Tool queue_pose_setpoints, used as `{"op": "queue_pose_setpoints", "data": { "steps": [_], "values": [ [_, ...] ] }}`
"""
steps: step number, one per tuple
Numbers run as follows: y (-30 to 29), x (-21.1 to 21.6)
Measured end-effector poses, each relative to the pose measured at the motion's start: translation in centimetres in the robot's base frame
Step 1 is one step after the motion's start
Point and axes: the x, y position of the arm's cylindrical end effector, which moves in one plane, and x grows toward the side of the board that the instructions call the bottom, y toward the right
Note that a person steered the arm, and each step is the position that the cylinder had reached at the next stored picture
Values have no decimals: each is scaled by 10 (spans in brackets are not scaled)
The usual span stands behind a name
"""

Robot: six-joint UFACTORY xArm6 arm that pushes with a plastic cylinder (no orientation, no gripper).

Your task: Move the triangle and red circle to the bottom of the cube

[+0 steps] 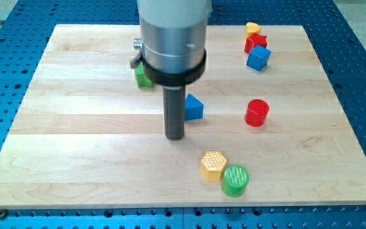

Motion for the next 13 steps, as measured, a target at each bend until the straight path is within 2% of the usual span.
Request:
{"op": "queue_pose_setpoints", "data": {
  "steps": [1, 2, 5, 8, 9, 11, 13],
  "values": [
    [59, -37],
    [78, -71],
    [43, -112],
    [118, -111],
    [123, -90],
    [158, -98],
    [158, -110]
  ]
}}
